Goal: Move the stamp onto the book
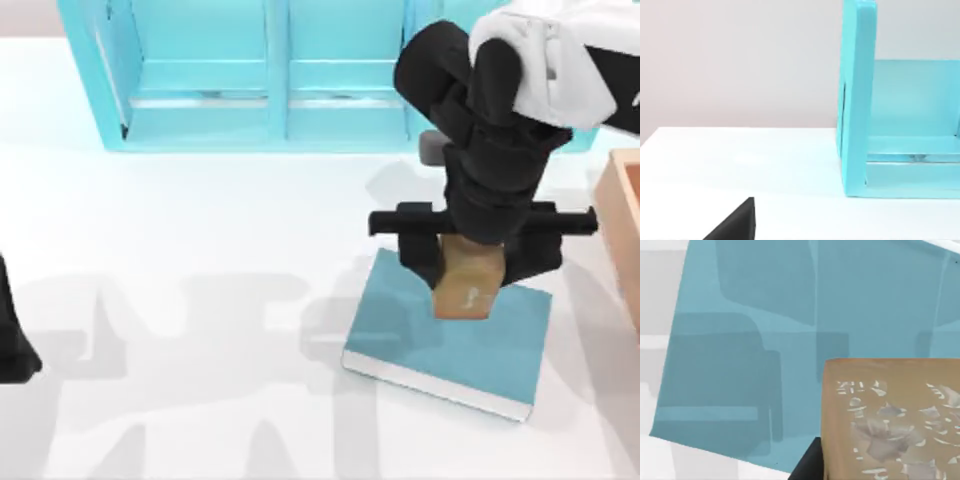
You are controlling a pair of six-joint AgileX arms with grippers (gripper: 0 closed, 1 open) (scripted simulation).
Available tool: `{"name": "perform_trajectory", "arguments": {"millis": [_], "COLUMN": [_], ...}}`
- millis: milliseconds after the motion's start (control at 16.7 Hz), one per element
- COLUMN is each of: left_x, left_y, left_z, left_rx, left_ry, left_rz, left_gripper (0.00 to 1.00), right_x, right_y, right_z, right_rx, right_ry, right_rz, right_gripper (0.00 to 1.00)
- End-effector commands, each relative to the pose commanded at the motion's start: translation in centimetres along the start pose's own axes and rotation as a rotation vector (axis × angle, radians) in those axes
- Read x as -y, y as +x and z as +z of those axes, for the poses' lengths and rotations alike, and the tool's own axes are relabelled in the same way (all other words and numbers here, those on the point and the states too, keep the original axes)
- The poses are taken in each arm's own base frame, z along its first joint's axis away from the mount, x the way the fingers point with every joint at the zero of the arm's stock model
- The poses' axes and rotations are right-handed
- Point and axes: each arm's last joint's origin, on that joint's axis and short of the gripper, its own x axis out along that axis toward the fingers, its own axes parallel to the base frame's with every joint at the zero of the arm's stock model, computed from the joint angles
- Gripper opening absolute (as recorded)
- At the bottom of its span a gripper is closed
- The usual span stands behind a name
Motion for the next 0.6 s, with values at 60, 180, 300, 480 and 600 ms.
{"name": "perform_trajectory", "arguments": {"millis": [60,180,300,480,600], "left_x": [0.00,0.00,0.00,0.00,0.00], "left_y": [0.00,0.00,0.00,0.00,0.00], "left_z": [0.00,0.00,0.00,0.00,0.00], "left_rx": [0.000,0.000,0.000,0.000,0.000], "left_ry": [0.000,0.000,0.000,0.000,0.000], "left_rz": [0.000,0.000,0.000,0.000,0.000], "left_gripper": [1.00,1.00,1.00,1.00,1.00], "right_x": [-0.09,-0.09,0.02,-0.08,-0.08], "right_y": [0.12,0.12,-0.10,-0.38,-0.38], "right_z": [-0.05,-0.05,0.00,-0.05,-0.05], "right_rx": [-0.001,-0.001,0.001,-0.001,-0.001], "right_ry": [0.000,0.000,0.004,0.000,0.000], "right_rz": [-0.001,-0.001,0.002,-0.001,-0.001], "right_gripper": [0.00,0.00,0.00,0.00,0.00]}}
